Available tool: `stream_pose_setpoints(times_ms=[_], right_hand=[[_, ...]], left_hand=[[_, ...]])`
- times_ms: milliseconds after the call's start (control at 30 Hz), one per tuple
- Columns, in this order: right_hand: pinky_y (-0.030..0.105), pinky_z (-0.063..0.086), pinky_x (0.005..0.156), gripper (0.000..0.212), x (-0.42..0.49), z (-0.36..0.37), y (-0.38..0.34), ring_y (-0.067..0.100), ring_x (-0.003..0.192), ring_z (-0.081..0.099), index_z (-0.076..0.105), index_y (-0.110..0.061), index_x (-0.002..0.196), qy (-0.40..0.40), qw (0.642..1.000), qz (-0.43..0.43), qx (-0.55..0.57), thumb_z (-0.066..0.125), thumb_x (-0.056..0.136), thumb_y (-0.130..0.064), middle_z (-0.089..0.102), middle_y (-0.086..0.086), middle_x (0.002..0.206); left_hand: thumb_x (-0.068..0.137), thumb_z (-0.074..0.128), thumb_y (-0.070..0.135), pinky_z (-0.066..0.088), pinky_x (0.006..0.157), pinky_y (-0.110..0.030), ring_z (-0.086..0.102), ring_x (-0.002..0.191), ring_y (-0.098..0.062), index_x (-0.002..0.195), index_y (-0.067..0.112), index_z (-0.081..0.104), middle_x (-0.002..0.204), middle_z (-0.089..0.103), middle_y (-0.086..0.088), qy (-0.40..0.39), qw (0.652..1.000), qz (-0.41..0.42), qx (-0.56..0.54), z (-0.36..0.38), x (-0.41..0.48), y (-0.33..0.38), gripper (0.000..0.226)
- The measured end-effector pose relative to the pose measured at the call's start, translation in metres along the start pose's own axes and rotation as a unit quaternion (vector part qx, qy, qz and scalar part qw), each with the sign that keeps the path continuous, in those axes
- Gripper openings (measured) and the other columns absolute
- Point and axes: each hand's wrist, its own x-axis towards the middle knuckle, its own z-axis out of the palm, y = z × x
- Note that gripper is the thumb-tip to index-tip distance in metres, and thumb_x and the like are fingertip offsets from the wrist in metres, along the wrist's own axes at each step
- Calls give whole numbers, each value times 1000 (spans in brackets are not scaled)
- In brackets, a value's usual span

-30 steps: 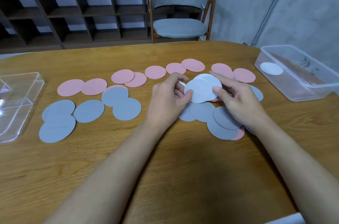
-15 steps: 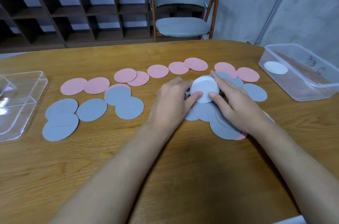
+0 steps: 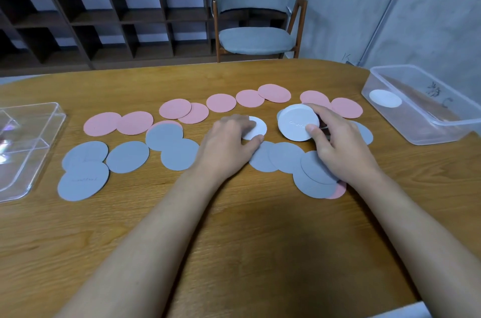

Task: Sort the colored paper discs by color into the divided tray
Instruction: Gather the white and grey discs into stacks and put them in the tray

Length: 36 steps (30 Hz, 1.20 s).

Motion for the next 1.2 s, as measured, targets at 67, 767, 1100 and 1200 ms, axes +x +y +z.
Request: stream_pose_setpoints(times_ms=[67,767,1100,1200], right_hand=[[44,46,109,43,0,-1,-1,17,130,53,51,-20,148,-1,1000,2,-3,53,105,-18,60,-4,143],[32,45,103,44,-1,-2,-8,15,128,52,51,-22,149,-7,1000,16,0,54,105,-18,60,-4,142],[30,46,99,43,0,-1,-5,17,124,56,53,-21,148,-1,1000,17,10,56,104,-18,64,-3,137],[28,44,99,45,0,-1,-7,17,126,55,51,-21,150,-2,1000,25,6,56,104,-19,63,-2,139]], left_hand=[[93,72,42,43,97,-32,55,125,-23,118,11,74,128,69,-2,8,1000,-15,-1,-3,1,0,40],[97,69,36,44,89,-36,54,118,-28,117,9,74,124,67,-7,-45,994,-17,96,-27,6,-6,34],[106,49,27,34,55,-38,59,70,-39,92,9,60,76,67,-11,116,984,54,126,-17,5,-5,26],[96,58,19,47,61,-38,60,66,-24,93,13,63,73,67,1,141,989,40,-3,-17,2,1,9]])
